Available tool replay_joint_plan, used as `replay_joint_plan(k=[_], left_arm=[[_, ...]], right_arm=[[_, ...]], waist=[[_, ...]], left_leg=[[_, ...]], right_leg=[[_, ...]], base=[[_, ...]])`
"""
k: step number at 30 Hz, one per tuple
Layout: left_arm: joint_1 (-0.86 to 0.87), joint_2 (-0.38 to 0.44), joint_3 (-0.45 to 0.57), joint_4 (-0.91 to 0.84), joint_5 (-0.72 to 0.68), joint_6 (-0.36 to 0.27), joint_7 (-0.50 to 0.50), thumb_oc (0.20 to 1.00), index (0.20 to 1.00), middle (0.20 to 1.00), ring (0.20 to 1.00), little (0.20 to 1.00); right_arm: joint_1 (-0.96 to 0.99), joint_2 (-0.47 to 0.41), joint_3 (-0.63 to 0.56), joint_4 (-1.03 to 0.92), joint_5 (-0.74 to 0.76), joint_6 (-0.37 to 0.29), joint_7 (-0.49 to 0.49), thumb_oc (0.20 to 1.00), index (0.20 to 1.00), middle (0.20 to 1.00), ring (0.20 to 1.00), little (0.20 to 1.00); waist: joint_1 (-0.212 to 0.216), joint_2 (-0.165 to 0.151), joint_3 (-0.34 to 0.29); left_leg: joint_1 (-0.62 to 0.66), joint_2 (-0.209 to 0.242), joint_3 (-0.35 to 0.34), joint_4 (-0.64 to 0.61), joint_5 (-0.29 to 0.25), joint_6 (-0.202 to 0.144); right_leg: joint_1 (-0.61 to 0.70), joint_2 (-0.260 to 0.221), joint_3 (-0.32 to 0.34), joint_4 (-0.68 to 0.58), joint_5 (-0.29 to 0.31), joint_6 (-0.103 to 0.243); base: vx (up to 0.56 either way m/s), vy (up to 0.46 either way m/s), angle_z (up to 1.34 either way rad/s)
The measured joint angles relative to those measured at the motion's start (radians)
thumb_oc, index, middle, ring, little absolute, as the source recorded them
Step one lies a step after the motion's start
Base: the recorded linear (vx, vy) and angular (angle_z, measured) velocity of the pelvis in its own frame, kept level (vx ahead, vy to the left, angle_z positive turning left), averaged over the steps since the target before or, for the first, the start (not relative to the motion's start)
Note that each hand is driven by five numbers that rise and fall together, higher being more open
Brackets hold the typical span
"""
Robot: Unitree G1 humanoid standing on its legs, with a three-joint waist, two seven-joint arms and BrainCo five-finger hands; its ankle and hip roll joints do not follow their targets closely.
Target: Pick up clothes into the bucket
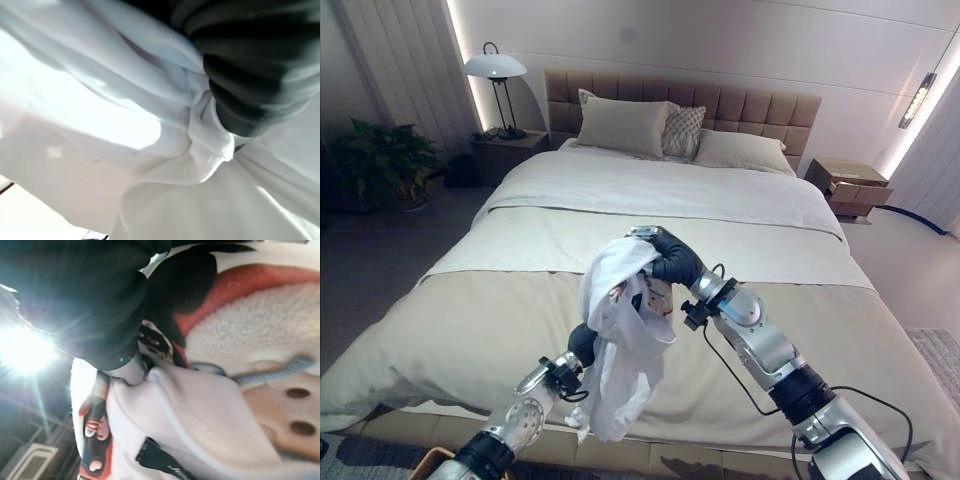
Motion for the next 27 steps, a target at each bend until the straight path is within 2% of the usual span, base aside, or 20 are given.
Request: replay_joint_plan(k=[1,6,11,13,15,16,18,20,21,22,23,24,25,26,27], left_arm=[[0.005,0.0,0.007,0.0,0.0,-0.002,0.009,0.2,0.2,0.2,0.2,0.2],[0.067,-0.001,0.083,0.003,0.011,-0.033,0.062,0.2,0.2,0.2,0.2,0.2],[0.136,0.023,0.17,-0.004,0.121,-0.093,0.136,0.2,0.2,0.2,0.2,0.2],[0.188,0.039,0.219,-0.033,0.161,-0.114,0.155,0.2,0.2,0.2,0.2,0.2],[0.255,0.079,0.28,-0.057,0.277,-0.155,0.194,0.2,0.2,0.2,0.2,0.2],[0.265,0.084,0.288,-0.059,0.299,-0.163,0.207,0.2,0.2,0.2,0.2,0.2],[0.277,0.101,0.316,-0.059,0.34,-0.172,0.238,0.2,0.2,0.2,0.2,0.2],[0.274,0.098,0.328,-0.059,0.397,-0.182,0.281,0.2,0.2,0.2,0.2,0.2],[0.271,0.089,0.329,-0.051,0.398,-0.185,0.293,0.2,0.2,0.2,0.2,0.2],[0.25,0.071,0.336,-0.024,0.409,-0.186,0.318,0.2,0.2,0.2,0.2,0.2],[0.246,0.072,0.339,-0.02,0.414,-0.186,0.327,0.2,0.2,0.2,0.2,0.2],[0.243,0.07,0.35,-0.011,0.415,-0.185,0.339,0.2,0.2,0.2,0.2,0.2],[0.245,0.067,0.353,0.0,0.415,-0.184,0.347,0.2,0.2,0.2,0.2,0.2],[0.246,0.062,0.352,0.0,0.414,-0.183,0.348,0.2,0.2,0.2,0.2,0.2],[0.239,0.046,0.353,0.0,0.414,-0.185,0.351,0.2,0.2,0.2,0.2,0.2]], right_arm=[[0.004,0.003,-0.014,0.0,0.0,0.0,0.0,1.0,1.0,1.0,1.0,1.0],[0.025,0.025,-0.091,0.0,0.0,0.0,-0.02,1.0,1.0,1.0,1.0,1.0],[0.071,0.025,-0.123,0.001,-0.05,-0.002,-0.039,1.0,1.0,1.0,1.0,1.0],[0.099,0.027,-0.129,0.001,-0.068,-0.006,-0.04,1.0,1.0,1.0,1.0,1.0],[0.152,0.034,-0.144,0.013,-0.117,-0.01,-0.051,1.0,1.0,1.0,1.0,1.0],[0.162,0.039,-0.148,0.019,-0.124,-0.011,-0.056,1.0,1.0,1.0,1.0,1.0],[0.168,0.052,-0.15,0.027,-0.135,-0.01,-0.063,1.0,1.0,1.0,1.0,1.0],[0.172,0.07,-0.159,0.033,-0.135,-0.016,-0.07,1.0,1.0,1.0,1.0,1.0],[0.173,0.069,-0.159,0.038,-0.135,-0.018,-0.075,1.0,1.0,1.0,1.0,1.0],[0.195,0.069,-0.161,0.047,-0.135,-0.022,-0.093,1.0,1.0,1.0,1.0,1.0],[0.199,0.072,-0.16,0.055,-0.137,-0.021,-0.097,1.0,1.0,1.0,1.0,1.0],[0.199,0.077,-0.159,0.057,-0.14,-0.018,-0.105,1.0,1.0,1.0,1.0,1.0],[0.2,0.073,-0.161,0.053,-0.141,-0.018,-0.109,1.0,1.0,1.0,1.0,1.0],[0.203,0.066,-0.164,0.05,-0.145,-0.018,-0.113,1.0,1.0,1.0,1.0,1.0],[0.209,0.052,-0.178,0.046,-0.157,-0.018,-0.121,1.0,1.0,1.0,1.0,1.0]], waist=[[0.001,0.0,0.0],[0.001,0.001,0.0],[0.021,0.005,0.006],[0.02,0.004,0.015],[0.059,0.009,0.039],[0.055,0.007,0.045],[0.095,0.018,0.073],[0.105,0.03,0.105],[0.103,0.041,0.119],[0.096,0.024,0.139],[0.096,0.0,0.149],[0.1,-0.032,0.169],[0.094,-0.022,0.172],[0.08,-0.004,0.169],[0.048,0.036,0.151]], left_leg=[[0.0,0.002,0.0,0.0,0.0,0.0],[0.002,0.011,-0.003,0.004,0.0,0.0],[-0.001,0.017,-0.018,0.016,-0.001,0.0],[0.001,0.023,-0.037,0.022,-0.002,-0.002],[-0.043,0.045,-0.084,0.048,-0.003,-0.004],[-0.053,0.051,-0.096,0.054,-0.006,-0.008],[-0.095,0.067,-0.129,0.064,-0.002,-0.005],[-0.153,0.079,-0.183,0.083,0.015,0.007],[-0.178,0.083,-0.188,0.081,0.022,0.03],[-0.19,0.086,-0.091,0.077,-0.059,0.105],[-0.198,0.084,-0.049,0.099,-0.068,0.111],[-0.234,0.065,0.007,0.229,-0.074,0.105],[-0.244,0.065,0.033,0.363,-0.096,0.083],[-0.234,0.071,0.039,0.376,-0.094,0.084],[-0.202,0.077,0.059,0.303,-0.129,0.044]], right_leg=[[0.003,0.002,0.0,-0.001,0.0,0.0],[0.013,0.012,-0.003,-0.008,0.0,0.0],[0.02,0.018,-0.014,0.005,-0.014,-0.002],[0.033,0.023,-0.028,0.012,-0.027,-0.002],[0.034,0.047,-0.066,0.027,-0.042,-0.011],[0.029,0.052,-0.075,0.029,-0.055,-0.016],[0.012,0.08,-0.094,0.048,-0.064,-0.023],[-0.009,0.098,-0.144,0.069,-0.082,-0.036],[-0.012,0.101,-0.162,0.083,-0.084,-0.046],[-0.023,0.069,-0.221,0.101,-0.096,-0.094],[-0.035,0.033,-0.238,0.106,-0.101,-0.104],[-0.044,-0.018,-0.249,0.122,-0.105,-0.107],[-0.033,-0.03,-0.255,0.134,-0.103,-0.096],[-0.022,-0.022,-0.264,0.142,-0.108,-0.075],[-0.016,-0.02,-0.296,0.179,-0.128,-0.045]], base=[[0.0,0.0,0.0],[-0.01,-0.015,0.01],[-0.04,-0.071,0.09],[-0.11,-0.119,0.26],[-0.16,-0.131,0.44],[-0.19,-0.113,0.5],[-0.2,-0.043,0.45],[-0.21,0.042,0.71],[-0.21,0.064,1.07],[-0.15,0.045,0.99],[-0.09,0.063,0.9],[-0.02,0.086,0.44],[-0.03,0.08,0.41],[0.05,0.21,0.69],[0.08,0.265,0.74]])
